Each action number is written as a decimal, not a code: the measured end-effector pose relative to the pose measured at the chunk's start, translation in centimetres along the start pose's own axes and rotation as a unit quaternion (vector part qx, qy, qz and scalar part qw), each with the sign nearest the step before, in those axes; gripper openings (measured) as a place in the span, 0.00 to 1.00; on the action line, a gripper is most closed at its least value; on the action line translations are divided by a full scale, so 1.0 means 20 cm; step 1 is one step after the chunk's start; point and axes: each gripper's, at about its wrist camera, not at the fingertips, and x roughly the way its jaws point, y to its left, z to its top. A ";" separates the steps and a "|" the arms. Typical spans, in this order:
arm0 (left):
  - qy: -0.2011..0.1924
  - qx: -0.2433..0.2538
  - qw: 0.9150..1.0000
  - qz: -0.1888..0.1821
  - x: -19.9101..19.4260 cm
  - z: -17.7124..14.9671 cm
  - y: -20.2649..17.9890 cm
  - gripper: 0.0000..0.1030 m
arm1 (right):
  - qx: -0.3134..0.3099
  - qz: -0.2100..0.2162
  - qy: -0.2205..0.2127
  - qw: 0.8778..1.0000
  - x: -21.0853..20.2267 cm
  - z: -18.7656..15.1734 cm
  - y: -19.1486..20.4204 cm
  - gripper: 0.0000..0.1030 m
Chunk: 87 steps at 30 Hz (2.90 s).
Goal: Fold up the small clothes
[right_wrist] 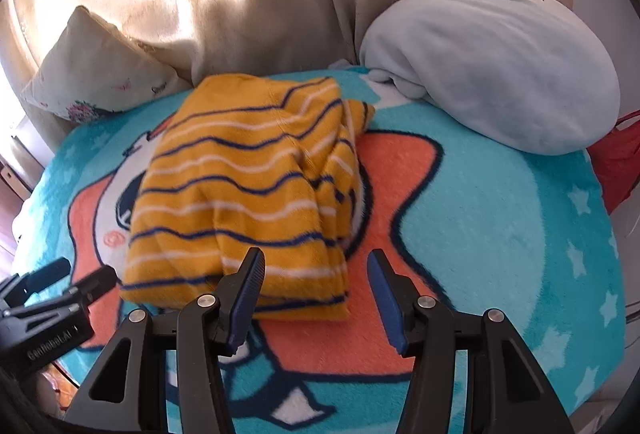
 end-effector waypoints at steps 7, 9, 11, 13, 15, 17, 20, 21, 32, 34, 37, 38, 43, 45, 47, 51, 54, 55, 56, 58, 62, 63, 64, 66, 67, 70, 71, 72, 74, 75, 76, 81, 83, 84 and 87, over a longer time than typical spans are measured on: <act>-0.005 -0.037 0.999 -0.020 0.01 0.05 0.09 0.75 | 0.033 0.000 0.000 0.999 0.00 -0.02 -0.14 0.59; -0.004 -0.052 0.998 -0.041 0.02 0.08 0.13 0.75 | 0.043 0.017 -0.006 0.999 0.00 0.00 -0.17 0.61; 0.001 -0.071 0.995 -0.071 0.06 0.13 0.18 0.75 | 0.040 0.043 -0.009 0.998 0.03 0.07 -0.19 0.70; 0.006 -0.094 0.990 -0.106 0.11 0.19 0.22 0.75 | 0.034 0.055 -0.011 0.998 0.08 0.13 -0.19 0.73; 0.016 -0.108 0.984 -0.138 0.16 0.25 0.25 0.75 | 0.041 0.057 -0.007 0.998 0.16 0.22 -0.21 0.73; 0.020 -0.110 0.982 -0.152 0.20 0.29 0.25 0.75 | 0.060 0.069 0.009 0.996 0.26 0.30 -0.25 0.74; 0.031 -0.106 0.981 -0.158 0.25 0.32 0.23 0.75 | 0.105 0.110 0.051 0.987 0.43 0.37 -0.29 0.59; 0.034 -0.105 0.981 -0.159 0.26 0.33 0.21 0.75 | 0.114 0.125 0.061 0.984 0.46 0.38 -0.29 0.43; 0.066 -0.105 0.966 -0.225 0.41 0.39 0.14 0.76 | 0.148 0.055 0.081 0.984 0.43 0.27 -0.50 0.02; 0.081 -0.106 0.958 -0.254 0.47 0.39 0.12 0.76 | 0.180 0.116 0.058 0.975 0.39 0.25 -0.54 0.14; 0.101 -0.118 0.939 -0.305 0.54 0.40 0.09 0.79 | 0.191 0.152 0.018 0.970 0.33 0.27 -0.54 0.79; 0.106 -0.122 0.934 -0.319 0.56 0.41 0.08 0.80 | 0.189 0.164 0.009 0.968 0.33 0.30 -0.52 0.79; 0.115 -0.110 0.934 -0.319 0.57 0.44 0.00 0.70 | 0.171 0.171 0.064 0.968 0.58 0.43 -0.42 0.74; 0.109 -0.097 0.939 -0.311 0.52 0.46 -0.01 0.56 | 0.184 0.197 0.094 0.958 0.69 0.45 -0.39 0.29; 0.101 -0.087 0.943 -0.305 0.49 0.50 -0.01 0.49 | 0.210 0.214 0.097 0.949 0.68 0.47 -0.37 0.27; 0.090 -0.076 0.947 -0.298 0.44 0.56 -0.02 0.48 | 0.199 0.242 0.053 0.948 0.55 0.55 -0.32 0.25; 0.101 -0.054 0.955 -0.274 0.47 0.55 -0.07 0.50 | 0.184 0.184 0.054 0.964 0.57 0.55 -0.32 0.28; 0.109 -0.045 0.958 -0.260 0.47 0.54 -0.09 0.50 | 0.179 0.162 0.061 0.968 0.58 0.54 -0.32 0.36; 0.109 -0.039 0.961 -0.253 0.46 0.52 -0.10 0.50 | 0.167 0.128 0.069 0.975 0.61 0.52 -0.32 0.45; 0.092 -0.026 0.966 -0.240 0.39 0.49 -0.08 0.50 | 0.159 0.112 0.061 0.979 0.56 0.51 -0.32 0.47; 0.048 -0.031 0.971 -0.233 0.24 0.42 0.00 0.50 | 0.118 0.090 -0.015 0.989 0.26 0.52 -0.26 0.38; 0.045 -0.032 0.972 -0.230 0.23 0.40 0.01 0.50 | 0.112 0.104 -0.022 0.988 0.22 0.52 -0.23 0.33; 0.045 -0.029 0.972 -0.227 0.23 0.38 0.01 0.50 | 0.110 0.124 -0.017 0.986 0.20 0.50 -0.21 0.22; 0.058 -0.017 0.973 -0.223 0.28 0.35 -0.03 0.50 | 0.112 0.158 0.007 0.981 0.22 0.44 -0.16 0.18; 0.063 -0.011 0.974 -0.215 0.30 0.33 -0.03 0.51 | 0.110 0.159 0.017 0.981 0.25 0.42 -0.14 0.18; 0.065 0.016 0.979 -0.194 0.34 0.30 -0.08 0.55 | 0.115 0.110 0.053 0.986 0.42 0.34 -0.12 0.16; 0.064 0.019 0.979 -0.191 0.34 0.29 -0.07 0.55 | 0.121 0.105 0.046 0.986 0.44 0.32 -0.12 0.16; 0.060 0.018 0.980 -0.190 0.33 0.29 -0.06 0.55 | 0.121 0.101 0.041 0.987 0.43 0.33 -0.12 0.17; 0.042 0.015 0.982 -0.183 0.27 0.29 -0.05 0.55 | 0.111 0.096 0.041 0.988 0.39 0.34 -0.08 0.20; 0.025 0.015 0.985 -0.173 0.23 0.29 -0.03 0.55 | 0.098 0.089 0.035 0.991 0.35 0.35 -0.05 0.22; 0.001 0.015 0.987 -0.158 0.17 0.29 -0.01 0.55 | 0.083 0.077 0.026 0.993 0.30 0.35 -0.03 0.29; -0.150 0.026 0.987 -0.048 -0.19 0.23 0.03 0.61 | 0.050 0.033 -0.012 0.998 0.11 0.26 0.00 0.44; -0.214 0.026 0.976 0.000 -0.35 0.19 0.03 0.77 | 0.044 0.011 -0.008 0.999 0.06 0.21 0.00 0.50; -0.241 0.021 0.970 0.020 -0.43 0.17 0.02 0.85 | 0.042 0.007 -0.004 0.999 0.05 0.19 0.01 0.50; -0.307 -0.003 0.951 0.043 -0.63 0.10 0.06 0.88 | 0.036 0.010 0.011 0.999 0.04 0.10 0.01 0.50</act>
